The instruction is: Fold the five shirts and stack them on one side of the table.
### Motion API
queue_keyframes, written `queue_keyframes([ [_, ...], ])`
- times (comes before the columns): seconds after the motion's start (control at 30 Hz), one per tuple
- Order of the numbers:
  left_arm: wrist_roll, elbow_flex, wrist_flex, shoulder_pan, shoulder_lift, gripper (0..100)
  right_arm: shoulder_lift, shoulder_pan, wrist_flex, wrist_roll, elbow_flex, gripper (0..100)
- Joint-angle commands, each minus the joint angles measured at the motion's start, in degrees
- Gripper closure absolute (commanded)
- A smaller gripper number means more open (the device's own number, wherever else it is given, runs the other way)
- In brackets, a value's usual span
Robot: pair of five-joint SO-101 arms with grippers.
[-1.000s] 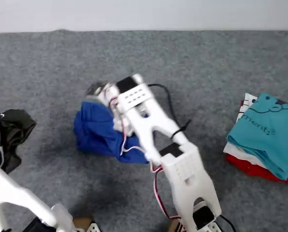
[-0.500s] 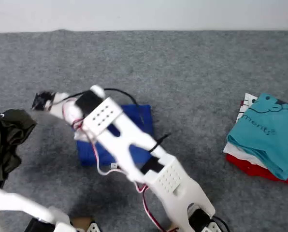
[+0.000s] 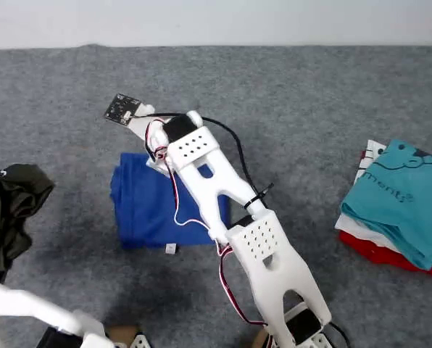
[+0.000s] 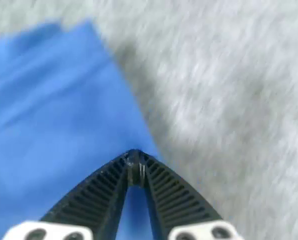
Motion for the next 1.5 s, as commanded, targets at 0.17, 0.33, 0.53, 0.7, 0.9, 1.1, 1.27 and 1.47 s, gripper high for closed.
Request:
queue_keyframes([
  [0.17,-0.35,-0.92,0.18,-0.26,-1.85,97,-2.95,-3.03,1.98,0.53,-8.62,98.9],
  [0.33,-0.35,-0.92,0.18,0.0,-1.85,97,-5.23,-3.82,12.62,0.18,-17.67,98.9],
  [0.53,-0.18,-0.84,0.35,0.18,-1.85,97,2.07,-8.48,10.59,0.18,-17.23,98.9],
  [0.7,-0.18,-0.84,0.35,-0.09,-1.85,97,10.24,-12.09,6.81,0.53,-20.92,98.9],
  [0.9,-0.26,-0.84,0.18,-0.18,-1.85,97,10.77,-11.74,18.42,0.53,-36.57,98.9],
  [1.1,-0.26,-0.92,0.35,0.09,-1.93,97,0.75,-9.01,27.47,-2.37,-33.67,98.9],
  [1.27,-0.18,-0.92,0.44,-0.26,-1.93,97,-7.87,-5.93,27.47,-10.64,-25.49,98.9],
  [1.47,-0.09,-0.92,1.32,-0.26,-1.93,97,-20.79,-2.51,27.38,-24.0,-3.43,98.5],
])
